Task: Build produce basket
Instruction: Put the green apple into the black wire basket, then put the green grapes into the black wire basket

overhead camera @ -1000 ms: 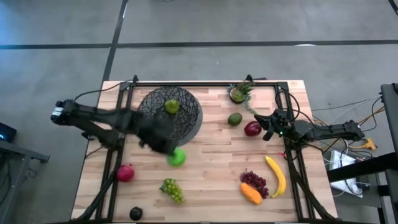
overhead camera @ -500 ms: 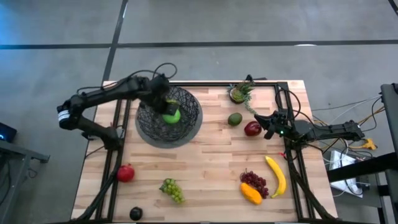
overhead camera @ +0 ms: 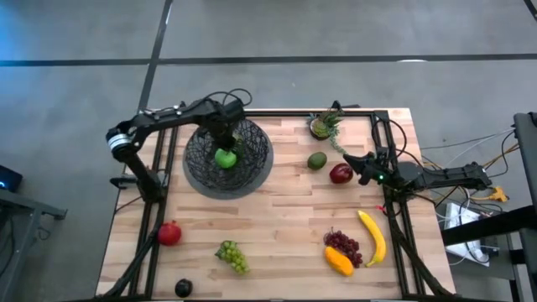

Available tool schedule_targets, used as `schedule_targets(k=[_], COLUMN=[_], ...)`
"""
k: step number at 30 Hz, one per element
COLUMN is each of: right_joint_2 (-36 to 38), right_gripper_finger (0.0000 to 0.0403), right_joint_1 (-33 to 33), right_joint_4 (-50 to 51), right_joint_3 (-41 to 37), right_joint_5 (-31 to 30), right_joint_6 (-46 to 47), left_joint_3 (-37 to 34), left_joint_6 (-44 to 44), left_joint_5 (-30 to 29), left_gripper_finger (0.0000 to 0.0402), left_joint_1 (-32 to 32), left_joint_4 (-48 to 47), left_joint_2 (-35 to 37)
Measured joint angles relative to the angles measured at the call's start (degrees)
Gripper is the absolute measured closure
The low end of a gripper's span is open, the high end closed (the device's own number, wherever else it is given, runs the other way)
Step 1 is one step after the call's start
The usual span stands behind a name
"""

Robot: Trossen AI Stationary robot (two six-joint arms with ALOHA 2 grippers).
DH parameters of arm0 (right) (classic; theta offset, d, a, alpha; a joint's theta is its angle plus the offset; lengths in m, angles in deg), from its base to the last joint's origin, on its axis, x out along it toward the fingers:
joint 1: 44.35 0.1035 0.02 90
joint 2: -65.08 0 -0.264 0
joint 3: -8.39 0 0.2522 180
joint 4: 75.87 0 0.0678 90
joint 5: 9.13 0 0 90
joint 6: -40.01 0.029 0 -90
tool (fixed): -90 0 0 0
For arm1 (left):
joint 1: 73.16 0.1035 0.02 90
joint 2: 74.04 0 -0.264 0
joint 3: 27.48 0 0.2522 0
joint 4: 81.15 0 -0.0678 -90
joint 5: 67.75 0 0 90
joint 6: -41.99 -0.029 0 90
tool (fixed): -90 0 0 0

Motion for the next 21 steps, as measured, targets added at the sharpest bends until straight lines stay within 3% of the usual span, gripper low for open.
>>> schedule_targets(k=[8, 16, 21], right_joint_2=[0.0, 0.0, -0.04], right_gripper_finger=[0.0394, 0.0394, 0.0394], right_joint_1=[0.0, 0.02, 0.01], right_joint_4=[-0.01, 0.04, 0.08], right_joint_3=[0.0, 0.0, 0.0], right_joint_5=[0.02, 0.0, 0.0], right_joint_6=[10.93, 12.35, 12.35], left_joint_3=[0.2, 0.34, 2.05], left_joint_6=[-2.52, -2.58, -2.43], left_joint_5=[-4.1, -5.72, -5.73], left_gripper_finger=[0.0378, 0.0301, 0.028], left_joint_1=[0.36, 1.57, 1.69], left_joint_4=[0.01, -1.2, -3.64], left_joint_2=[-1.69, 1.02, 5.24])
